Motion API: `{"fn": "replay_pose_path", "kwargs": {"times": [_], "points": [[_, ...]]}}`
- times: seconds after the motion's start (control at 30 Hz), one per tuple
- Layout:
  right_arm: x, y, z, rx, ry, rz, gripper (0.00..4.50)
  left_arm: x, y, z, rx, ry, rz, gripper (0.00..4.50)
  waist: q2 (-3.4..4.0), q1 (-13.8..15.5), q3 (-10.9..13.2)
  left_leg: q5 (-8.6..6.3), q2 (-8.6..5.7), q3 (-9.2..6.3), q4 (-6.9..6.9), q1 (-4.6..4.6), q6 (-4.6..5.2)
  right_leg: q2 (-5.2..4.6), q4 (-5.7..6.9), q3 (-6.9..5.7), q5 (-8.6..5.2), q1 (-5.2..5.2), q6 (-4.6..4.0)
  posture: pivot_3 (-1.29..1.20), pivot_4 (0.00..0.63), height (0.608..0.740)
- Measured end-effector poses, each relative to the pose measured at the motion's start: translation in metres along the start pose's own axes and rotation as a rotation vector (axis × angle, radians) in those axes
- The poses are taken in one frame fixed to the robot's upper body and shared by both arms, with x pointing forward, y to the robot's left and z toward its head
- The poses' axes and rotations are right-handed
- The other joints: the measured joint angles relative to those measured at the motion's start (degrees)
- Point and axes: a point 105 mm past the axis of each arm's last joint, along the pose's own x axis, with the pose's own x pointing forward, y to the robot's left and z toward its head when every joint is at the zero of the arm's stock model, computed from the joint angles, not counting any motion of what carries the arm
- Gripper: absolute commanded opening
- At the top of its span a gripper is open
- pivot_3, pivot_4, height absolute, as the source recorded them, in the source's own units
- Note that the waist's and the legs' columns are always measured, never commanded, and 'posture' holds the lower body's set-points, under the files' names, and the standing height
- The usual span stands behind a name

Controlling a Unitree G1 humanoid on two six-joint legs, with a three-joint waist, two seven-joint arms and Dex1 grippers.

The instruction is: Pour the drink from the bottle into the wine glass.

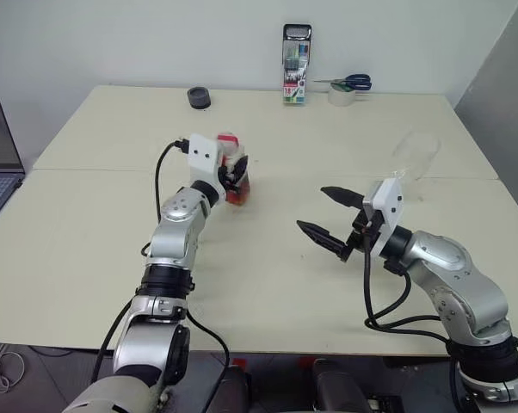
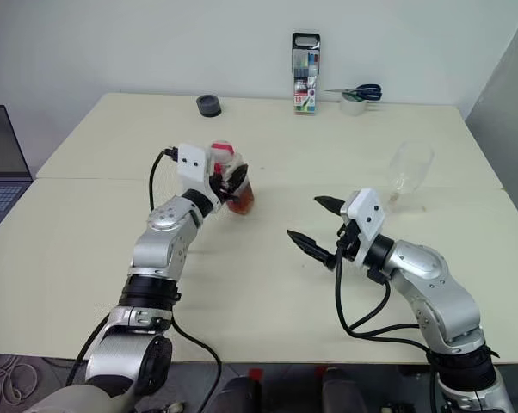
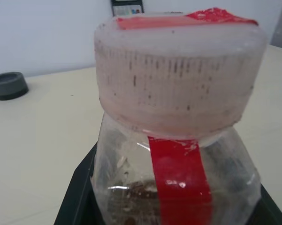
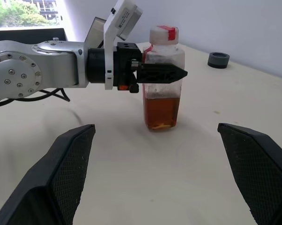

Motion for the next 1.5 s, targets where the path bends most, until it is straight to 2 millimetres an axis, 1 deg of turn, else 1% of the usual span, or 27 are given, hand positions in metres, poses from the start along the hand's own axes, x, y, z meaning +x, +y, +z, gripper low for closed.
{"fn": "replay_pose_path", "kwargs": {"times": [0.2, 0.27, 0.33, 0.43, 0.57, 0.77, 0.9, 1.0, 1.13, 1.23, 1.37, 1.5], "points": [[-0.006, -0.008, -0.003, 0.001, 0.06, -0.048, 4.5, -0.005, -0.021, 0.006, -0.025, -0.007, -0.18, 1.77, 0.0, 0.01, 0.0, 0.0, 0.0, 0.0, 0.03, -0.02, 0.0, 0.0, 0.01, 0.0, 0.0, 0.0, 0.0, 0.0, 0.15, 0.74], [-0.009, -0.009, 0.001, -0.009, 0.07, -0.054, 4.5, -0.005, -0.029, 0.007, -0.032, -0.012, -0.243, 1.77, 0.0, 0.01, 0.0, 0.0, 0.0, 0.01, 0.03, -0.03, 0.0, 0.0, 0.01, 0.01, 0.0, 0.0, 0.0, 0.0, 0.15, 0.74], [-0.01, -0.009, 0.011, -0.031, 0.062, -0.05, 4.5, -0.005, -0.038, 0.007, -0.026, -0.002, -0.323, 1.77, 0.0, -0.01, 0.0, 0.0, -0.03, 0.02, 0.03, -0.03, 0.01, 0.02, 0.0, -0.01, 0.0, 0.0, 0.0, 0.0, 0.15, 0.74], [-0.013, -0.01, 0.022, -0.062, 0.04, -0.056, 4.5, -0.004, -0.049, 0.013, -0.009, -0.008, -0.423, 1.77, 0.0, -0.02, 0.0, -0.01, -0.02, 0.01, 0.04, -0.03, 0.02, 0.04, 0.01, -0.03, 0.0, 0.01, 0.0, 0.0, 0.15, 0.74], [-0.014, -0.004, 0.028, -0.074, 0.028, -0.037, 4.5, -0.004, -0.058, 0.022, 0.003, -0.031, -0.521, 1.77, 0.0, -0.1, 0.0, -0.01, -0.02, 0.02, 0.04, -0.03, 0.03, 0.04, 0.01, -0.02, 0.0, 0.01, 0.0, 0.0, 0.15, 0.74], [-0.021, 0.003, 0.032, -0.021, 0.054, -0.007, 4.5, -0.004, -0.072, 0.02, 0.028, -0.03, -0.658, 1.77, 0.0, -0.06, 0.0, -0.03, -0.03, 0.01, 0.08, -0.05, 0.06, 0.03, 0.01, -0.02, 0.0, 0.02, 0.0, 0.0, 0.15, 0.74], [-0.02, 0.002, 0.04, 0.003, 0.052, -0.022, 4.5, -0.007, -0.082, 0.017, 0.037, -0.017, -0.749, 1.77, 0.0, -0.2, 0.0, -0.05, -0.02, 0.03, 0.08, -0.04, 0.1, 0.04, 0.03, -0.01, 0.0, 0.01, 0.0, 0.0, 0.15, 0.74], [-0.013, 0.0, 0.044, 0.002, 0.057, -0.05, 4.5, -0.009, -0.087, 0.017, 0.036, -0.008, -0.812, 1.77, 0.0, -0.2, 0.0, -0.06, -0.01, -0.01, 0.08, -0.05, 0.12, 0.06, 0.04, -0.05, 0.0, 0.01, 0.0, 0.0, 0.15, 0.74], [0.009, 0.001, 0.046, 0.016, 0.031, -0.081, 4.5, -0.008, -0.097, 0.022, 0.046, -0.023, -0.884, 1.76, 0.01, -0.22, 0.0, -0.04, -0.02, 0.01, 0.12, -0.07, 0.09, 0.06, 0.05, -0.03, 0.0, -0.01, 0.0, 0.0, 0.15, 0.74], [0.019, -0.001, 0.048, 0.005, 0.014, -0.114, 4.5, -0.008, -0.102, 0.022, 0.05, -0.023, -0.92, 1.76, 0.01, -0.21, -0.01, -0.02, -0.02, 0.01, 0.12, -0.08, 0.06, 0.05, 0.04, -0.02, 0.0, -0.03, -0.01, 0.0, 0.15, 0.74], [0.029, -0.005, 0.044, 0.011, 0.008, -0.164, 4.5, -0.01, -0.105, 0.019, 0.058, -0.016, -0.945, 1.76, 0.02, -0.25, -0.01, -0.02, -0.02, 0.0, 0.13, -0.13, 0.05, 0.05, 0.06, -0.02, 0.0, -0.07, -0.01, 0.0, 0.15, 0.74], [0.034, -0.007, 0.043, 0.001, 0.006, -0.181, 4.5, -0.011, -0.107, 0.019, 0.075, -0.023, -0.965, 1.76, 0.02, -0.25, -0.01, -0.02, -0.02, -0.01, 0.14, -0.13, 0.06, 0.05, 0.07, -0.03, 0.0, -0.08, -0.01, 0.0, 0.15, 0.74]]}}
